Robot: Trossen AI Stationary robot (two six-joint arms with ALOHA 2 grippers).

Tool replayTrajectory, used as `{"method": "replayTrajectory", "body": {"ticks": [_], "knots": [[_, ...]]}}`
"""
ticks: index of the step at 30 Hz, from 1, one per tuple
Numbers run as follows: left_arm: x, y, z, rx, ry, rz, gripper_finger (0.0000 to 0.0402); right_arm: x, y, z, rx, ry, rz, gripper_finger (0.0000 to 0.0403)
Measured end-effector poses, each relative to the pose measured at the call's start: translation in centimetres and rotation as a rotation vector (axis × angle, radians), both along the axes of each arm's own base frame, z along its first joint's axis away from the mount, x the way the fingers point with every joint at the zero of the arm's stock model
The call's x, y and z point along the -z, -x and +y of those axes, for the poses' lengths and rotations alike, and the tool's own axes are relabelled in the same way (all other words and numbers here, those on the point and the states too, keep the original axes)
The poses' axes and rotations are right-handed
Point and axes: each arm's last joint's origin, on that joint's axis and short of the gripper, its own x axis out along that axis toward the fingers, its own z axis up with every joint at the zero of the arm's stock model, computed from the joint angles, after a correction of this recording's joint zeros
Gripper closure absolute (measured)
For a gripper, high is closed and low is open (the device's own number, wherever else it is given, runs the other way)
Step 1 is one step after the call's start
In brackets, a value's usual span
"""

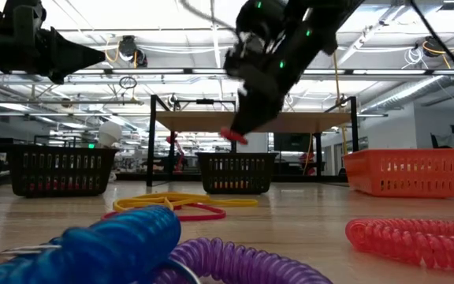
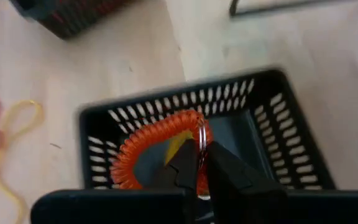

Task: Pick & Place Office Desk Supplies
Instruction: Put the red spring keychain into the right black basket, then put the crayon box into the orange basket

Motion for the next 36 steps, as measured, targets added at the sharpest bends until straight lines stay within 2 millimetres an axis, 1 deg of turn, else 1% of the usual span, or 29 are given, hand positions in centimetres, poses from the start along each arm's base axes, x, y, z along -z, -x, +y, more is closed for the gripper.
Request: {"method": "replayTrajectory", "body": {"ticks": [4, 8, 11, 14, 20, 23, 25, 27, 29, 33, 34, 36], "knots": [[0.0, 0.0, 0.0, 0.0, 0.0, 0.0, 0.0378, 1.6, -0.3, -0.4, -0.014, -0.036, 0.042, 0.0394], [0.0, 0.0, 0.0, 0.002, 0.015, -0.005, 0.0378, 2.4, -0.6, -0.6, -0.03, -0.031, 0.054, 0.0394], [0.0, 0.0, 0.0, 0.005, 0.034, -0.013, 0.0378, 2.6, -0.6, -1.1, -0.03, -0.02, 0.066, 0.0387], [0.0, 0.0, 0.0, 0.004, 0.03, -0.011, 0.0378, 2.5, -0.6, -1.3, -0.031, -0.01, 0.059, 0.0354], [0.0, 0.0, 0.1, -0.03, 0.03, -0.007, 0.0378, 1.9, -0.5, -1.4, -0.025, -0.016, 0.039, 0.0255], [0.0, 0.0, 0.1, -0.03, 0.031, -0.008, 0.0378, 0.0, 0.0, -1.2, -0.04, 0.0, -0.007, 0.022], [0.0, 0.0, 0.1, -0.03, 0.031, -0.005, 0.0378, -2.1, 0.3, -0.9, -0.056, 0.019, -0.08, 0.0205], [0.0, 0.0, 0.1, -0.031, 0.03, -0.003, 0.0378, -4.2, 1.2, -0.5, -0.087, 0.044, -0.128, 0.0198], [0.1, 0.0, 0.1, -0.048, 0.029, 0.004, 0.0378, -6.9, 2.1, 0.1, -0.129, 0.086, -0.216, 0.0197], [0.4, 0.0, 0.1, -0.052, 0.031, 0.031, 0.0378, -12.6, 6.0, 1.2, -0.198, 0.174, -0.412, 0.0212], [0.5, 0.0, 0.1, -0.052, 0.032, 0.041, 0.0378, -13.9, 7.3, 1.4, -0.205, 0.189, -0.469, 0.022], [0.6, 0.0, 0.1, -0.05, 0.044, 0.051, 0.0378, -15.8, 10.2, 1.8, -0.211, 0.206, -0.57, 0.0245]]}}
